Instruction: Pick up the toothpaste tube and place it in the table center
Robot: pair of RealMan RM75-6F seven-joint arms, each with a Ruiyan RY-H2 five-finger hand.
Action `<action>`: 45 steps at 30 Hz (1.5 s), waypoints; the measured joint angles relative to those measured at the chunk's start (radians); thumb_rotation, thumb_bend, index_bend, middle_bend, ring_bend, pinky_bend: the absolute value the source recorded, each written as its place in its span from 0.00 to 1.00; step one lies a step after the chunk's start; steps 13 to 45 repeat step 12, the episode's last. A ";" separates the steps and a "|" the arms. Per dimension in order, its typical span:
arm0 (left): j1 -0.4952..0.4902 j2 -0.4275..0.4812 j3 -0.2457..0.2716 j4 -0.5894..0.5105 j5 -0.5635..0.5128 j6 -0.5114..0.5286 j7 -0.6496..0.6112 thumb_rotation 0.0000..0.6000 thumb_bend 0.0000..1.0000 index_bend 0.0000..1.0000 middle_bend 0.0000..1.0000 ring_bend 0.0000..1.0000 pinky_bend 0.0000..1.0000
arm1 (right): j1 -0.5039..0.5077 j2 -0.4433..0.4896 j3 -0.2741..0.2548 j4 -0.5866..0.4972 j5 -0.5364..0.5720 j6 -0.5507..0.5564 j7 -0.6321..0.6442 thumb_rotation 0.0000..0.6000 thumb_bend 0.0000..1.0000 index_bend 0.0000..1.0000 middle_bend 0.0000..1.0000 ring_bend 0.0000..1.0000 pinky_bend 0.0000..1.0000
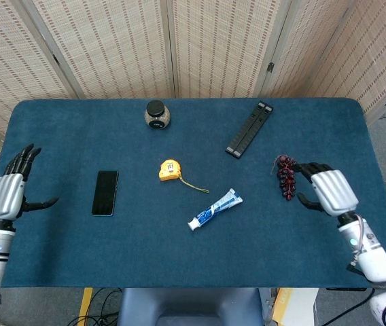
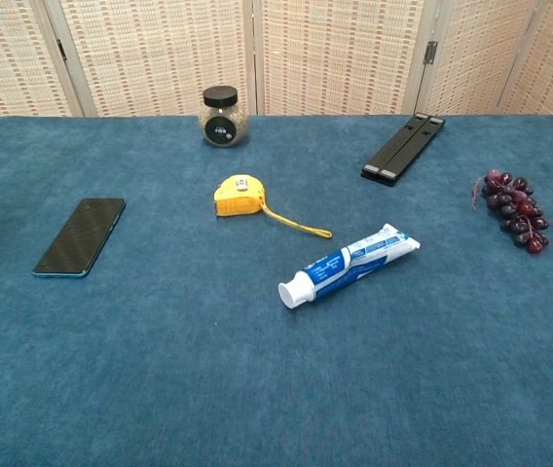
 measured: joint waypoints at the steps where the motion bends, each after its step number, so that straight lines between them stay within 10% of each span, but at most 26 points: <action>1: 0.010 0.001 0.003 0.002 -0.004 0.008 0.004 1.00 0.00 0.00 0.00 0.00 0.13 | -0.020 0.004 -0.005 -0.001 -0.003 0.022 0.008 1.00 0.33 0.22 0.29 0.26 0.30; 12: 0.136 0.013 0.065 -0.026 -0.008 0.130 0.125 1.00 0.00 0.00 0.00 0.00 0.13 | -0.232 -0.017 -0.053 0.050 -0.067 0.250 0.097 1.00 0.33 0.22 0.28 0.26 0.30; 45: 0.136 0.013 0.065 -0.026 -0.008 0.130 0.125 1.00 0.00 0.00 0.00 0.00 0.13 | -0.232 -0.017 -0.053 0.050 -0.067 0.250 0.097 1.00 0.33 0.22 0.28 0.26 0.30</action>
